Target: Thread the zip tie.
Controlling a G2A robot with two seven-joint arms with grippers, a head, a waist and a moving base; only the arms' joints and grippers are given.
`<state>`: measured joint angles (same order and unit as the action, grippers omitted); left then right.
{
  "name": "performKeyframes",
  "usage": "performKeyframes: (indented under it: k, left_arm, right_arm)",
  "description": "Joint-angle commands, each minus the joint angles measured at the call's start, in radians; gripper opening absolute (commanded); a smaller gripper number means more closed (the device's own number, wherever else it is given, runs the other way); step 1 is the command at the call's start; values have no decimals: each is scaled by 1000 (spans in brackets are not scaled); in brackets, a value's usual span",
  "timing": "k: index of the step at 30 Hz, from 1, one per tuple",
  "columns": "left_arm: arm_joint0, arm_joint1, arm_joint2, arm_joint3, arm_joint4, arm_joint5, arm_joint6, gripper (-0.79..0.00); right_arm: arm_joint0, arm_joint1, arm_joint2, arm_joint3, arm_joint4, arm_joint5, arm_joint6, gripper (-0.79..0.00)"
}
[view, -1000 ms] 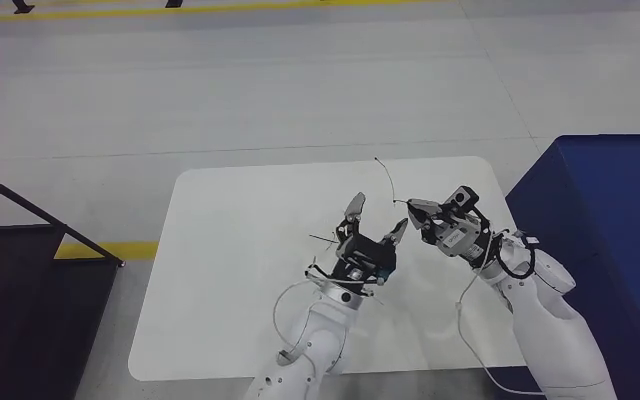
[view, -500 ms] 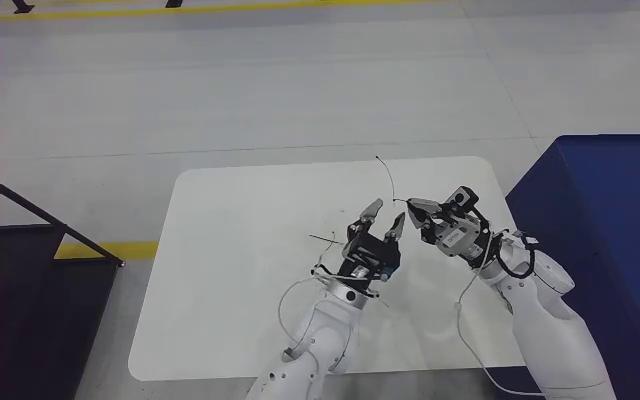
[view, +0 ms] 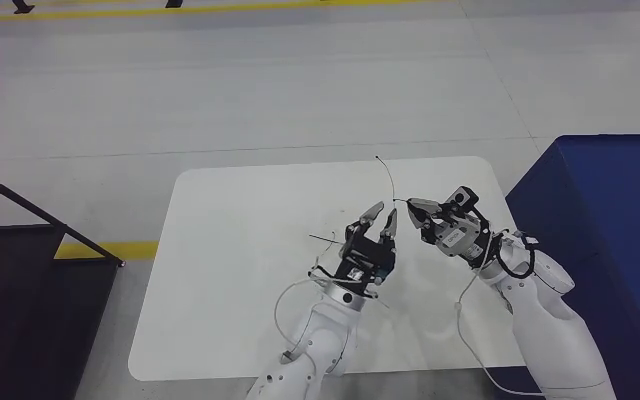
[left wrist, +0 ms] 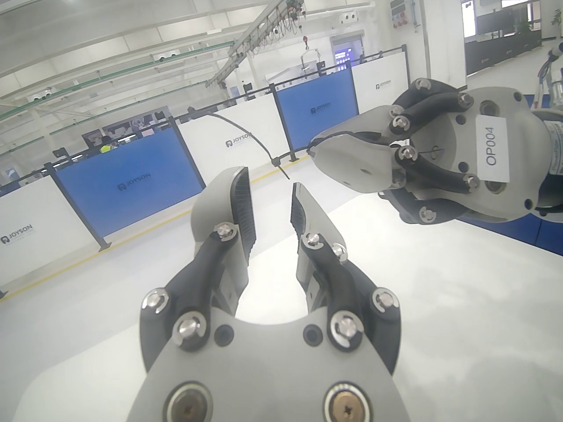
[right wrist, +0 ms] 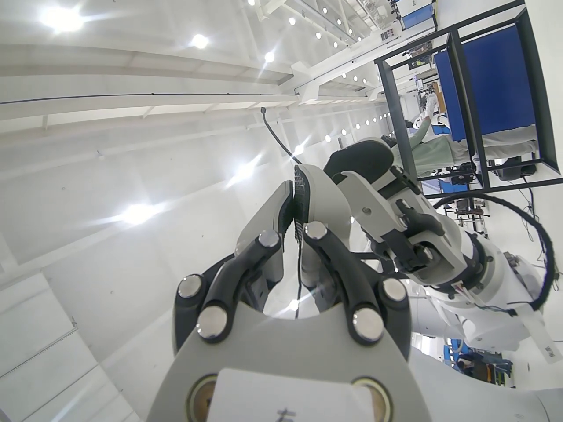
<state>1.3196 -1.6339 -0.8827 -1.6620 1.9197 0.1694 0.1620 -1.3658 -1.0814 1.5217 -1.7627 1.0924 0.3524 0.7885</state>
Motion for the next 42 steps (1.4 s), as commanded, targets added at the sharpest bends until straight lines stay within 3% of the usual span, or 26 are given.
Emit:
performKeyframes:
  k: [1,15,19,22,35,37,38,42]
  left_arm:
    - [1,0,0,-3,-3,-2,3,-616]
    - [-20,-2,17,-11,5,-12,-13,-610]
    - [-30,-4,19,-9,1,-5,-16,-656]
    - [-34,-5,19,-6,-7,-4,-16,-785]
    - [-36,-5,15,3,-19,-9,-13,-785]
    - [-35,-4,16,1,-16,-11,-12,-545]
    - [-33,-4,16,0,-15,-10,-11,-474]
    - [-29,-3,16,-4,-11,-8,-9,-449]
  right_arm:
    - [0,0,0,0,0,0,0,-785]
    - [0,0,0,0,0,0,0,-785]
    - [0,0,0,0,0,0,0,-785]
    - [0,0,0,0,0,0,0,-785]
    - [0,0,0,0,0,0,0,-785]
    - [-1,0,-1,-1,0,-2,-3,-785]
    - [-5,-1,-3,-7,2,-7,-13,-785]
    - [-13,-2,-5,-19,3,-12,-23,-785]
